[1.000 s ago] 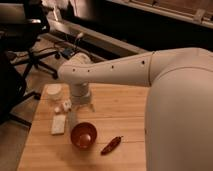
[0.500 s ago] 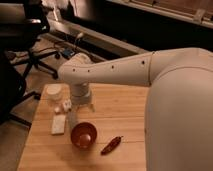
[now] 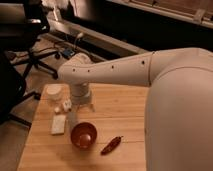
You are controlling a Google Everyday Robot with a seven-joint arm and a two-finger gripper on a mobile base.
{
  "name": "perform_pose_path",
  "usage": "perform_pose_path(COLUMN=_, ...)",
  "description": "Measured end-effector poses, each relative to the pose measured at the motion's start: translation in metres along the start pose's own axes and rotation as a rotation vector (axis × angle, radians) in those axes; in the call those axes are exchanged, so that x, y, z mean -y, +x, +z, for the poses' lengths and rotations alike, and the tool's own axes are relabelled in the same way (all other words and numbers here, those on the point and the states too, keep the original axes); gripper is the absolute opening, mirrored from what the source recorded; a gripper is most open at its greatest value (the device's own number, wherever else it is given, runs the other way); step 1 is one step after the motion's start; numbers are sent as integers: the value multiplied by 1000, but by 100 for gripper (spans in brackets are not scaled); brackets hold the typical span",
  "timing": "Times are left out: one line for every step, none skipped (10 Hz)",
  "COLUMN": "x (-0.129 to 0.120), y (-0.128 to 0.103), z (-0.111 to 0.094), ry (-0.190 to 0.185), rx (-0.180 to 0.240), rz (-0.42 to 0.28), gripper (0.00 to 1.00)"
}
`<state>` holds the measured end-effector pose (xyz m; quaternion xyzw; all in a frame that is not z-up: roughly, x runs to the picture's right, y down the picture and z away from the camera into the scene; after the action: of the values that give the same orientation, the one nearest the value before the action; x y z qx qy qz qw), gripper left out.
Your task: Pick up the ceramic cup
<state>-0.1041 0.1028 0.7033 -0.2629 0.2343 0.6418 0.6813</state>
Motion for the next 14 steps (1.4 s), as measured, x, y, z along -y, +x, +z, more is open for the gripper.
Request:
perform_pose_path(x=0, y=0, z=0, ry=0, rx=0, rz=0, gripper=65)
perform_pose_path(x=0, y=0, z=0, ry=0, rx=0, rz=0, gripper=65)
perform_pose_path(x=0, y=0, z=0, ry=0, rx=0, rz=0, gripper=65)
perform_pose_path(x=0, y=0, z=0, ry=0, rx=0, rz=1, gripper=65)
perform_pose_path(x=0, y=0, z=0, ry=0, rx=0, rz=1, gripper=65)
perform_pose_path(x=-1, y=-2, z=-1, ry=-2, rx=5, rz=0, gripper=65)
perform_pose_path(x=-3, y=-13, z=-4, ry=-9, rx=35, rz=-8, gripper=65)
perform_pose_path(x=-9, y=-27, z=-8, ry=-19, rx=71, rz=-26, gripper=65)
perform_pose_path(x=-19, y=-43, z=-12, ry=-37, rx=109, rz=-46, gripper=65)
perform_pose_path(x=-29, y=-62, z=-15, ry=-62, rx=147, rz=-61, gripper=65)
perform_pose_path(x=-35, y=-77, z=-16, ry=-83, rx=172, rz=-68, gripper=65)
perform_pose_path(x=-38, y=-90, z=-17, ry=-95, rx=190, rz=-76, gripper=65)
perform_pose_path(x=-47, y=-104, z=-15, ry=-104, rx=209, rz=-94, gripper=65)
perform_pose_path(x=-57, y=-115, z=-12, ry=-109, rx=219, rz=-110, gripper=65)
